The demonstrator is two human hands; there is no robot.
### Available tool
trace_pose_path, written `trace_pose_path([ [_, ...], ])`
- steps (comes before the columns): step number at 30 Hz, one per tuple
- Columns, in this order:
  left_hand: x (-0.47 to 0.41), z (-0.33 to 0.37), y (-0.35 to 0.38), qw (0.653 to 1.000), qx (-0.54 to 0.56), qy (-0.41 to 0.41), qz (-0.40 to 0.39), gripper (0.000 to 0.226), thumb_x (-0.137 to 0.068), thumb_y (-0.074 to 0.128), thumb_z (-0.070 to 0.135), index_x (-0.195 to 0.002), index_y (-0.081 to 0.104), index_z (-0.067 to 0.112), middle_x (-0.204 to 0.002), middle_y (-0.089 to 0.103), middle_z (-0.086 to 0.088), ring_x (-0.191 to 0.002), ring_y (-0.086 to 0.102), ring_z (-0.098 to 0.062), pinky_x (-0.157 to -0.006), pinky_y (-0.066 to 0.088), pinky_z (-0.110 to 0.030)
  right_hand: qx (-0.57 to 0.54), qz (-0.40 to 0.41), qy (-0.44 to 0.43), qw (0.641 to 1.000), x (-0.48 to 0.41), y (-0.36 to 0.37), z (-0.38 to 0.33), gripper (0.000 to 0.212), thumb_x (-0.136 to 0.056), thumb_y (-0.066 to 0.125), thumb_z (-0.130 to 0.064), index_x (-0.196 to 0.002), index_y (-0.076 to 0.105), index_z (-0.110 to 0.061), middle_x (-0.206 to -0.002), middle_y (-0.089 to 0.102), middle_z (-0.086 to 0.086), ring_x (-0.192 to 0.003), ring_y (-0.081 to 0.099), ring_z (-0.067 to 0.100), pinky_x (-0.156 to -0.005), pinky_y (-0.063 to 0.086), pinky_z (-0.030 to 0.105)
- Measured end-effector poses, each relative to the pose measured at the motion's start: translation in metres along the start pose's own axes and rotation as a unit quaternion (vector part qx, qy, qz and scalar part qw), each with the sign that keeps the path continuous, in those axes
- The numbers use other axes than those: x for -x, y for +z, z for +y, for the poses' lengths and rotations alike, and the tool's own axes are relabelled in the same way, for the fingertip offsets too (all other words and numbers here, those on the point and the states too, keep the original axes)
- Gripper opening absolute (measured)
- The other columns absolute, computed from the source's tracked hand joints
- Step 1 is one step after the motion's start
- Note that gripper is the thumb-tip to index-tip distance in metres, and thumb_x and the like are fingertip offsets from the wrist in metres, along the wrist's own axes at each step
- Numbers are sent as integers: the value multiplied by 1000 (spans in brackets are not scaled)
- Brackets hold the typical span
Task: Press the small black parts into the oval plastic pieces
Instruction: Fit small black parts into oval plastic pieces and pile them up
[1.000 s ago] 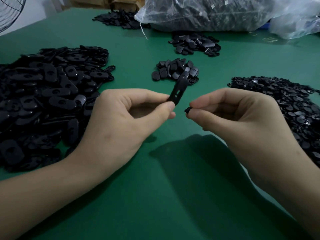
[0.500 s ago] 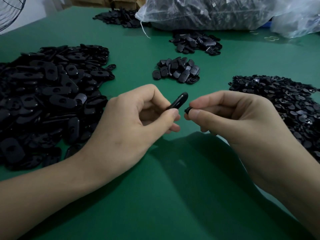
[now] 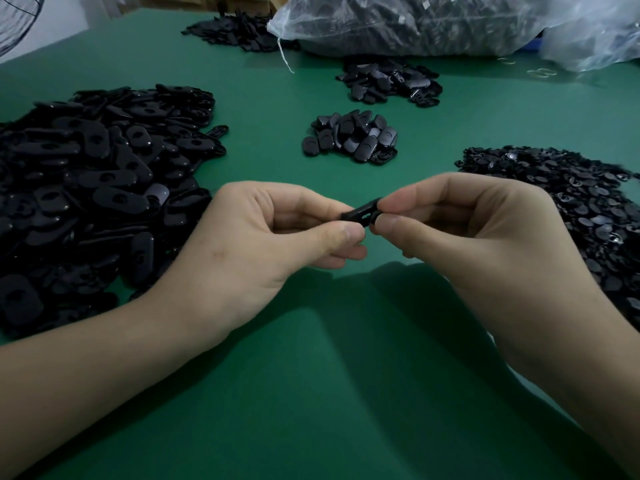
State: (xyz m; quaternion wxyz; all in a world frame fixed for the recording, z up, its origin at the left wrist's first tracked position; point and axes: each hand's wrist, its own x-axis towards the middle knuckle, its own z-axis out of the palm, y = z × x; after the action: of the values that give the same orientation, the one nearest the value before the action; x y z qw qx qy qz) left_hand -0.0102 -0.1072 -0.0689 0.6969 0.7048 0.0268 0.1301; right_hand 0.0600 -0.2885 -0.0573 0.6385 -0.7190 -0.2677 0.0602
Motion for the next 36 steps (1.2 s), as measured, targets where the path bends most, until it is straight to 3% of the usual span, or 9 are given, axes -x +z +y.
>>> trace_pose_path([
  [3, 1, 0, 0, 1000, 10, -8, -6, 14, -71, 79, 16, -82, 80, 9, -81, 79, -10, -78, 79, -23, -67, 61, -23, 39, 8, -18, 999, 1, 0, 0, 9, -79, 83, -11, -81, 78, -19, -73, 77, -4, -64, 68, 5, -64, 54, 18],
  [6, 1, 0, 0, 1000, 10, -7, -6, 16, -68, 81, 23, -83, 83, 19, -84, 80, -7, -83, 79, -20, -72, 61, -23, 110, 21, -44, 993, 2, 1, 1, 11, -81, 84, -16, -81, 78, -25, -76, 76, -9, -70, 72, 9, -70, 59, 31],
  [10, 1, 0, 0, 1000, -5, -9, 0, 20, -67, 82, 28, -85, 84, 21, -86, 80, -4, -80, 76, -12, -73, 59, -20, 170, 44, -78, 981, 4, 2, 0, 14, -81, 84, -22, -79, 76, -33, -78, 75, -17, -72, 71, 12, -68, 57, 37],
  [23, 2, 1, 3, 1000, -2, -22, -12, 19, -71, 80, 22, -89, 82, 16, -83, 80, -5, -82, 78, -15, -67, 58, -18, 230, 65, -118, 964, 6, 5, -2, 13, -81, 81, -24, -79, 75, -35, -73, 71, -20, -70, 67, 10, -63, 51, 25],
  [28, 2, 2, 2, 1000, 3, -27, -14, 19, -72, 79, 21, -89, 82, 14, -85, 80, -5, -81, 78, -15, -67, 58, -19, 266, 63, -152, 950, 10, 6, -5, 8, -84, 78, -26, -82, 75, -32, -68, 64, -27, -73, 63, 4, -65, 42, 9],
  [33, 3, 4, 3, 999, 13, -45, -26, 21, -72, 78, 22, -91, 81, 13, -89, 81, -5, -84, 79, -17, -67, 59, -21, 230, 5, -152, 961, 2, 2, -4, 9, -88, 76, -22, -78, 74, -22, -69, 61, -19, -74, 61, 3, -67, 41, 16],
  [36, 3, 6, 3, 998, 21, -54, -30, 23, -73, 77, 22, -92, 81, 11, -90, 80, -7, -84, 79, -18, -65, 60, -21, 266, 9, -177, 947, -1, 0, -3, 8, -87, 76, -23, -79, 74, -21, -75, 60, -14, -75, 55, 2, -71, 41, 17],
])
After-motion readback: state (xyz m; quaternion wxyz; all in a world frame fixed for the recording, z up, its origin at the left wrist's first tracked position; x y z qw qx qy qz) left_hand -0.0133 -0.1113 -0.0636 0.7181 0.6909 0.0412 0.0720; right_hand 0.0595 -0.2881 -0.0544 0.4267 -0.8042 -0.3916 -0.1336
